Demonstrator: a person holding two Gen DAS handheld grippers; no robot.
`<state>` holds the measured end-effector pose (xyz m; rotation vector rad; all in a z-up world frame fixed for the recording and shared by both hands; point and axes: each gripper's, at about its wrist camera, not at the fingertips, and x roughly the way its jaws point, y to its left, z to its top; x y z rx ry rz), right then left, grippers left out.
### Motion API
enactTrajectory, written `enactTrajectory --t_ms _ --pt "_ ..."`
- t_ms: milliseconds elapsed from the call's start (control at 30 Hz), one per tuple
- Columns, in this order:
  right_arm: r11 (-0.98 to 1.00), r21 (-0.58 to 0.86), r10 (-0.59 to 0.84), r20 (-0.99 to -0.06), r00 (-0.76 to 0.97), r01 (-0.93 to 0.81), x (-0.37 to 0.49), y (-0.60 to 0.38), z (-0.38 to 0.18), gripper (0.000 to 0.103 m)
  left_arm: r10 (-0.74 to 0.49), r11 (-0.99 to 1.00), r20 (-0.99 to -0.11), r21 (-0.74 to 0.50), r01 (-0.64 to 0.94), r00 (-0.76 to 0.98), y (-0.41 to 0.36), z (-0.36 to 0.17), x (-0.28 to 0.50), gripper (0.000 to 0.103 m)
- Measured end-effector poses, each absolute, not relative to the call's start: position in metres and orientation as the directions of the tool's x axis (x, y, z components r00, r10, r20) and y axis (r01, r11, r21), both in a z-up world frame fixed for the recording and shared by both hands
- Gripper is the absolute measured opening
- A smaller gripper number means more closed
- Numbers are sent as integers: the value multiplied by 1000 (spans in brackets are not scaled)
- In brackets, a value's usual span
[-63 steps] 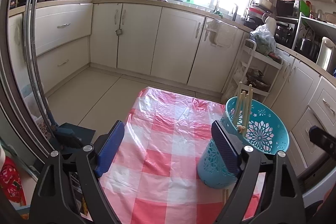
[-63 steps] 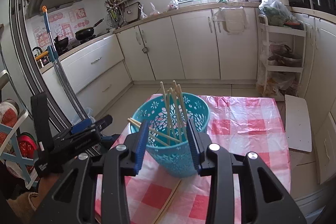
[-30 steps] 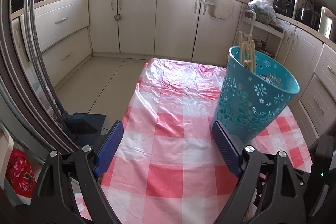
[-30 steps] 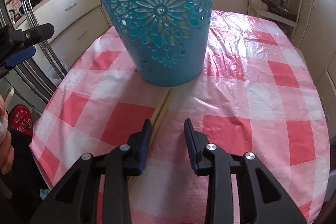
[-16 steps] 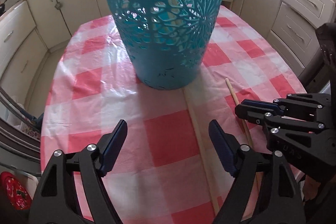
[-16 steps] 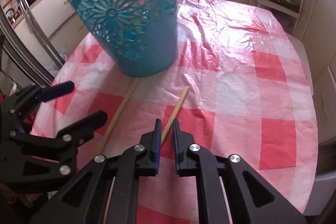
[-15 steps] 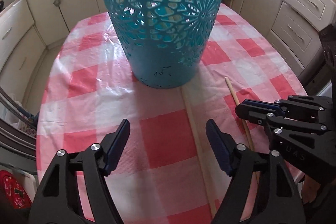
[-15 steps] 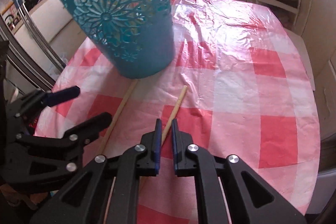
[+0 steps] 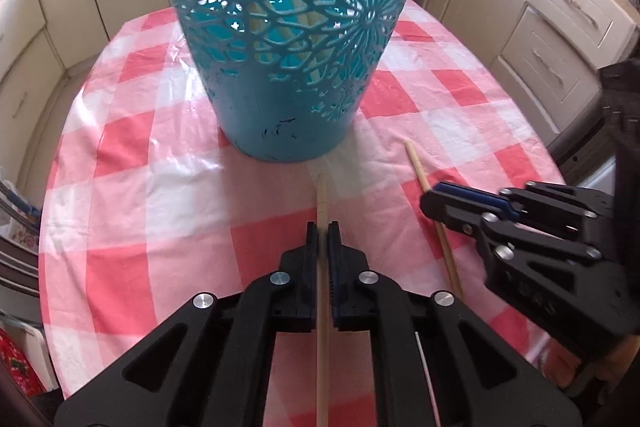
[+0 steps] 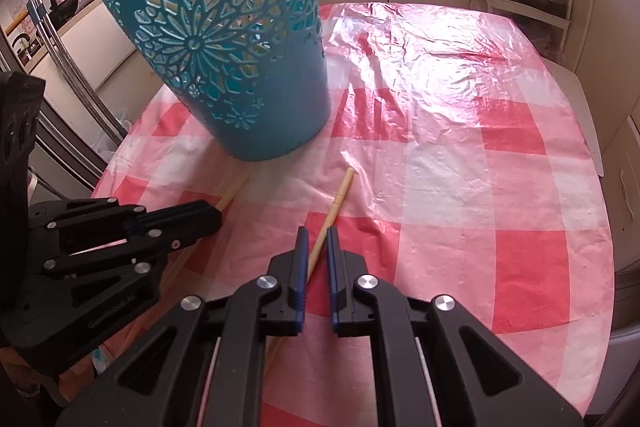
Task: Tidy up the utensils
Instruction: 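Grasp a wooden chopstick with the left tool and lift it, then carry the chopstick over the teal basket and open the left tool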
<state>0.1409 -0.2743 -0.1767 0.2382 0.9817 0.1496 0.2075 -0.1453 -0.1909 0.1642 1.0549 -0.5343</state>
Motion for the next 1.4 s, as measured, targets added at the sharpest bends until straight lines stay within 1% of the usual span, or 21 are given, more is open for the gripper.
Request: enactTrajectory --t_ms 67,167,267,333,400,467,600,667,767,900,1067,1200,1400 --pt "960 279 239 -802 547 -11 141 -276 -177 8 -407 842 -838 -190 505 364 -134 -171 198 5" --pt "958 288 243 -802 546 -4 142 -277 -177 8 -532 782 -766 -282 556 361 -117 -132 180 5" --pt "958 286 240 -802 546 -2 142 -277 -177 8 -638 724 -662 -339 600 395 -103 -80 174 5" --pt "957 289 242 -802 547 -1 142 -277 -177 9 -675 710 -587 -352 610 447 -98 -44 180 5" --pt "957 291 242 -801 547 2 141 -276 -176 10 -688 713 -508 -341 613 518 -95 -12 191 5" --pt "957 290 242 -800 549 1 141 -276 -176 11 -673 735 -453 -321 597 585 -101 10 212 5" --pt "955 298 248 -797 551 0 142 -277 -177 11 -631 775 -367 -337 535 683 -114 34 264 5" --pt "954 300 252 -796 551 -3 142 -277 -178 11 -602 795 -339 -339 503 723 -120 37 286 5" --pt "953 302 257 -794 551 -8 144 -278 -178 11 -559 821 -316 -336 461 766 -131 35 310 5" --pt "954 301 258 -794 551 -13 147 -277 -178 11 -495 858 -311 -325 399 811 -140 24 331 5" --pt "959 284 249 -797 550 -23 148 -274 -176 11 -449 883 -329 -307 355 831 -146 1 341 5" --pt "958 286 251 -797 549 -23 148 -272 -177 11 -419 903 -350 -259 344 838 -150 -17 336 5" --pt "962 272 243 -798 551 -31 148 -269 -177 12 -410 911 -386 -227 345 827 -148 -33 329 5"
